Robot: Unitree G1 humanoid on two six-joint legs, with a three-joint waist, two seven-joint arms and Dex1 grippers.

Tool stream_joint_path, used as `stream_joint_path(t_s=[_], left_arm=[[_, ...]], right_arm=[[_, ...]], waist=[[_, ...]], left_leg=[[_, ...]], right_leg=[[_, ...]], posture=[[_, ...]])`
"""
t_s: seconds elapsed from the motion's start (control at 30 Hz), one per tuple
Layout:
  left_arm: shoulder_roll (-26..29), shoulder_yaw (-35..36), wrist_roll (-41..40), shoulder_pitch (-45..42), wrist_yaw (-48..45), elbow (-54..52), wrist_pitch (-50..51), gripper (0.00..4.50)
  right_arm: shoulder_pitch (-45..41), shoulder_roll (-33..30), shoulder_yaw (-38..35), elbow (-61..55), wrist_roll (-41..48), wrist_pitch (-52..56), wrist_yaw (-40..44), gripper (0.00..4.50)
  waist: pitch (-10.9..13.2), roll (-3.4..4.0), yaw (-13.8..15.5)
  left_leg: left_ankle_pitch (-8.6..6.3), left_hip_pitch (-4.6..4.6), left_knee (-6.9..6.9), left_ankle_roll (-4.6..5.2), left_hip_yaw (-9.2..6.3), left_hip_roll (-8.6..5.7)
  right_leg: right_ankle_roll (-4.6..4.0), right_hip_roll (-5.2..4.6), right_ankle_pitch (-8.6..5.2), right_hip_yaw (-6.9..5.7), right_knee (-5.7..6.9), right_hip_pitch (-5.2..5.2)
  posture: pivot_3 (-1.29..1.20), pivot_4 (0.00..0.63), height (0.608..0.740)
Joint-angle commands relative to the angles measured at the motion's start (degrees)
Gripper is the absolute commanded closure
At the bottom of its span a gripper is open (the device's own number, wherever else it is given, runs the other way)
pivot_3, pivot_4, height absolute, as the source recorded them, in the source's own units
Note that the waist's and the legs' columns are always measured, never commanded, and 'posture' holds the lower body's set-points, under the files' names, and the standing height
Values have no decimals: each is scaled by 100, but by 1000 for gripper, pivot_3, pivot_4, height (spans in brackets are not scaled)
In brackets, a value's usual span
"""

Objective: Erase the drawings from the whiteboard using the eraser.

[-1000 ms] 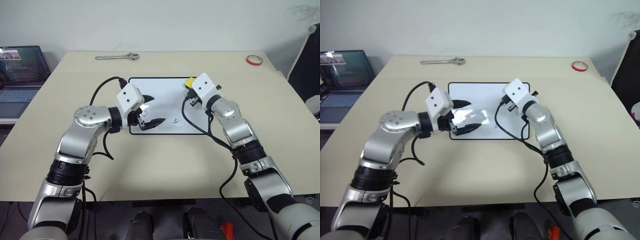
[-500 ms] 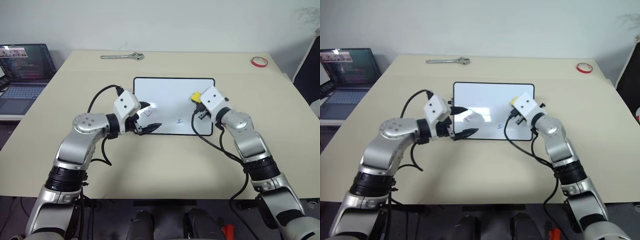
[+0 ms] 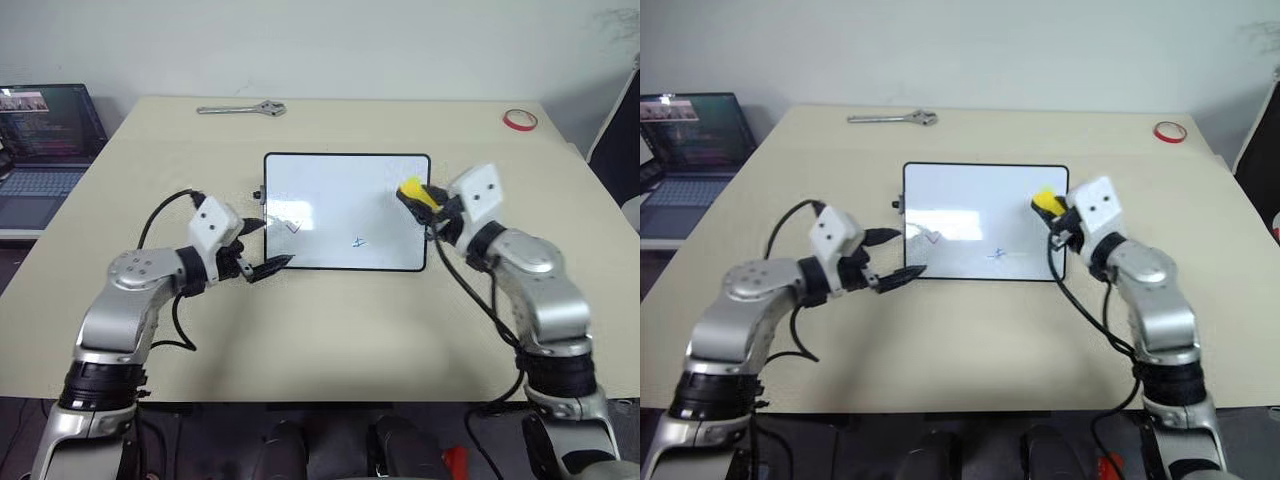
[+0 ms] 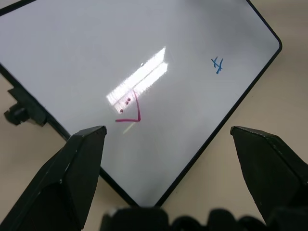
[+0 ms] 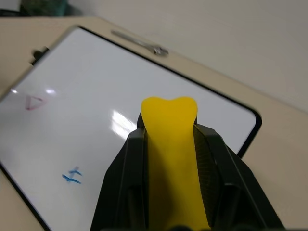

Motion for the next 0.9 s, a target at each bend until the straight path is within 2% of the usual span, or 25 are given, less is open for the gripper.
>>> stream_joint_path(t_s=[0.03, 0.23, 0.37, 0.6, 0.7, 0.8, 0.9], left_arm=[[86, 370, -357, 306, -1, -549, 132, 0], [153, 522, -309, 907, 182, -873, 130, 0], [51, 543, -426, 1081, 281, -938, 169, 0], [45, 344, -376, 1137, 349, -982, 131, 0], [22, 287, -390, 1130, 373, -1023, 148, 0], [10, 198, -399, 1152, 403, -1100, 155, 0], [45, 132, -381, 1155, 343, -1064, 98, 0]], right_arm=[[550, -251, -222, -861, 707, 313, 380, 3515], [1456, -410, -339, -1602, 1206, 464, 294, 3515], [2002, -451, -167, -1513, 1153, 153, 331, 3515], [2396, -567, 210, -1175, 897, -513, 413, 3515], [2122, -574, 447, -1062, 690, -670, 320, 3515], [1545, -673, 964, -623, -80, -1033, 141, 3515], [560, -325, 1550, 360, -987, -1532, -415, 3515]], waist=[[0, 0, 7], [0, 0, 14], [0, 0, 44], [0, -1, 73], [0, -1, 69], [0, -1, 49], [0, -2, 41]], left_leg=[[0, -1, -3, 0, 0, 1], [0, 5, -3, 0, 3, 0], [0, 20, 0, 0, -2, -1], [0, 19, 0, 0, 1, -2], [0, 19, 0, 0, 2, -3], [0, 22, 1, -1, 4, -4], [0, 23, 1, -1, 3, -5]], right_leg=[[0, 0, 0, -1, -4, 1], [0, -4, 0, 3, -8, 6], [24, 0, -13, -3, -10, 27], [23, 0, -13, 0, -12, 25], [23, 0, -13, 0, -12, 25], [23, 3, -13, 2, -11, 25], [22, 4, -12, 1, -11, 26]], posture=[[0, 150, 740], [0, 150, 740], [0, 150, 740], [0, 150, 740], [0, 150, 740], [0, 150, 740], [0, 150, 740]])
